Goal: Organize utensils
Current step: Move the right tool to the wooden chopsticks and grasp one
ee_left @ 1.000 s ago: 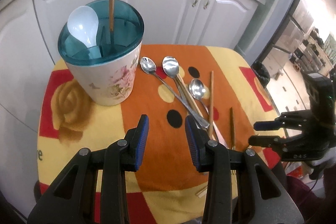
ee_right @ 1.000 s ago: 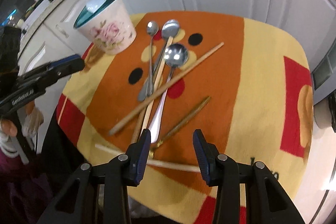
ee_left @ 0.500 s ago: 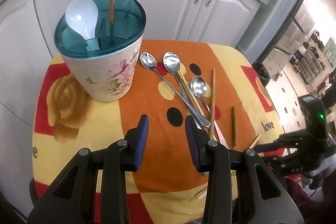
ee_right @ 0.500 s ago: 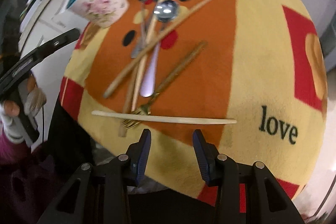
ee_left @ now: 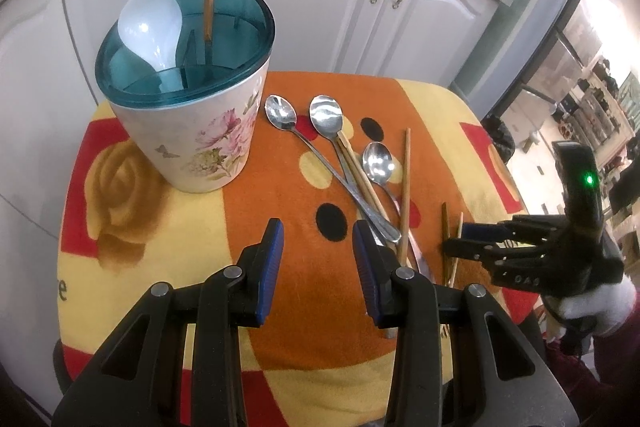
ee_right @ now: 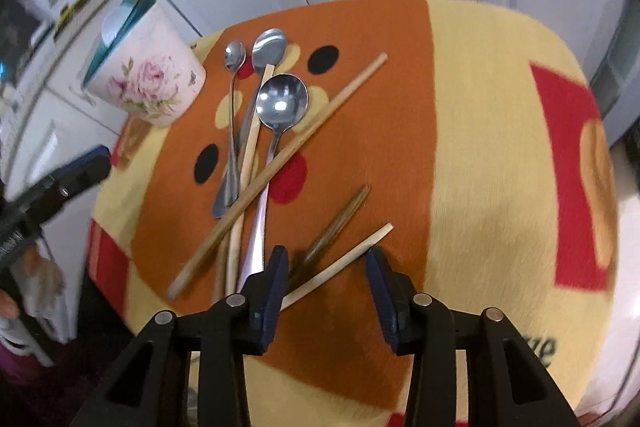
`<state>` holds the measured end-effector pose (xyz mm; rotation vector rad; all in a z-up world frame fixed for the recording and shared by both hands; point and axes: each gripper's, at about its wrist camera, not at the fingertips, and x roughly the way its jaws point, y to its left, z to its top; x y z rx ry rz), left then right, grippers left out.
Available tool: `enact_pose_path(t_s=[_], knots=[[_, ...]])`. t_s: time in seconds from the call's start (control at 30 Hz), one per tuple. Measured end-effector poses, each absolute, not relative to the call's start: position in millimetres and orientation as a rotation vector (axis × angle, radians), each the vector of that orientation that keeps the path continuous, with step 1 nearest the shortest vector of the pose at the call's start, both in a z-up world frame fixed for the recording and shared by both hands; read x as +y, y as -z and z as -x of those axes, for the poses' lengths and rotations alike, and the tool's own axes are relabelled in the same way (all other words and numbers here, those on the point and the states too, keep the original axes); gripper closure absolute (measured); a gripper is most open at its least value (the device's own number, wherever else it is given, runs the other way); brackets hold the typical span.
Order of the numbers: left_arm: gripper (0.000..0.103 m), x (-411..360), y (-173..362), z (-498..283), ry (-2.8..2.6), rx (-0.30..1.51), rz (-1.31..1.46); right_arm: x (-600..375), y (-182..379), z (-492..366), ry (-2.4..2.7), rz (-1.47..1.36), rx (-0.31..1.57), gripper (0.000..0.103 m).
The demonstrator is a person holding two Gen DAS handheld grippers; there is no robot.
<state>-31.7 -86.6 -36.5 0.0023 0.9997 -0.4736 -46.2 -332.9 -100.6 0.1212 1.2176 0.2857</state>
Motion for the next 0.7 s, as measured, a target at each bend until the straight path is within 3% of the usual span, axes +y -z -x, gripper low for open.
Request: enact_pose_path(t_s=[0.23, 0.63, 0.7], knots=[[0.068, -84.2, 37.7, 30.5, 0.465, 1.003, 0.0, -325.7, 93.3, 42.2, -0.297, 0.019, 1.202, 0.095], [0.068, -105.2, 38.2, 29.0, 0.505, 1.013, -0.033, -366.1, 103.8, 26.2, -0.27, -0.082, 1.233, 0.095], [0.068, -112.1, 36.9, 26.4, 0.518, 1.014, -0.039, -367.7, 104.0, 25.1, -0.275, -0.099, 1.235, 0.092]])
